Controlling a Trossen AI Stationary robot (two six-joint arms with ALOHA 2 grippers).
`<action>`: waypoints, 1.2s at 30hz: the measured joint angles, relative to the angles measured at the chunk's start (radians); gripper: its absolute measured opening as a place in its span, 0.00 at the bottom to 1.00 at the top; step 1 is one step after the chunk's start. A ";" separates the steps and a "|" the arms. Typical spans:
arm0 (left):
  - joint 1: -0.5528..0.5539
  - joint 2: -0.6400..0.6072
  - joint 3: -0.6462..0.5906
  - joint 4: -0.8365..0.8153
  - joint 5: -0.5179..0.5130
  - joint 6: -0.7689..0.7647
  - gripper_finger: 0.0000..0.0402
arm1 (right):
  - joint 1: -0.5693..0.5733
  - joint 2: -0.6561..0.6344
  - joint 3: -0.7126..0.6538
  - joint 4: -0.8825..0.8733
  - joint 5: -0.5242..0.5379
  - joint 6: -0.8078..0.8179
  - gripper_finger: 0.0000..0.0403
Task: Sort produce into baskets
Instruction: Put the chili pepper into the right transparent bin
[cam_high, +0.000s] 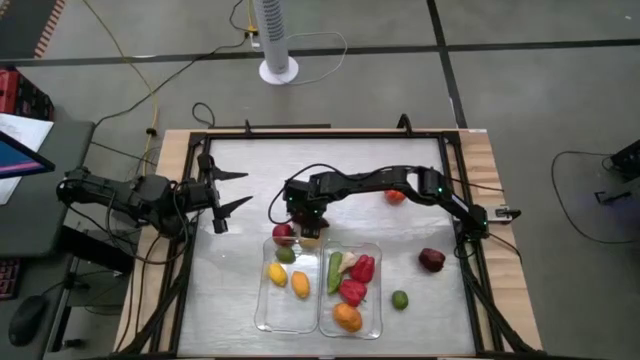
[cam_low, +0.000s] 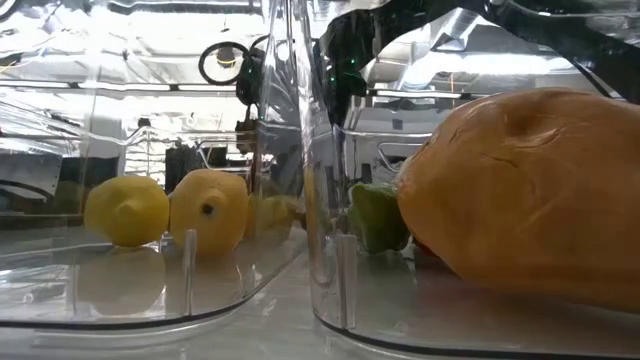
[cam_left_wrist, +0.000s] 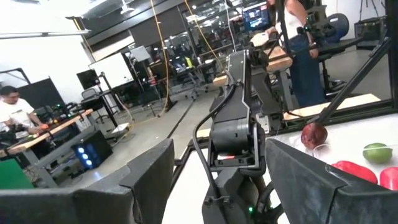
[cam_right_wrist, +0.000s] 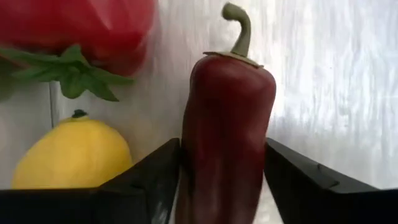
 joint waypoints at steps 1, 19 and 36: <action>0.000 0.000 0.000 0.000 0.000 0.000 0.60 | -0.002 0.000 0.000 0.000 0.000 0.000 0.58; 0.000 0.000 0.000 -0.010 -0.001 0.011 0.60 | -0.041 -0.012 0.111 -0.315 0.058 -0.021 0.44; 0.001 0.000 0.000 -0.019 -0.024 0.010 0.60 | 0.200 -0.290 0.147 -0.511 0.108 0.147 0.44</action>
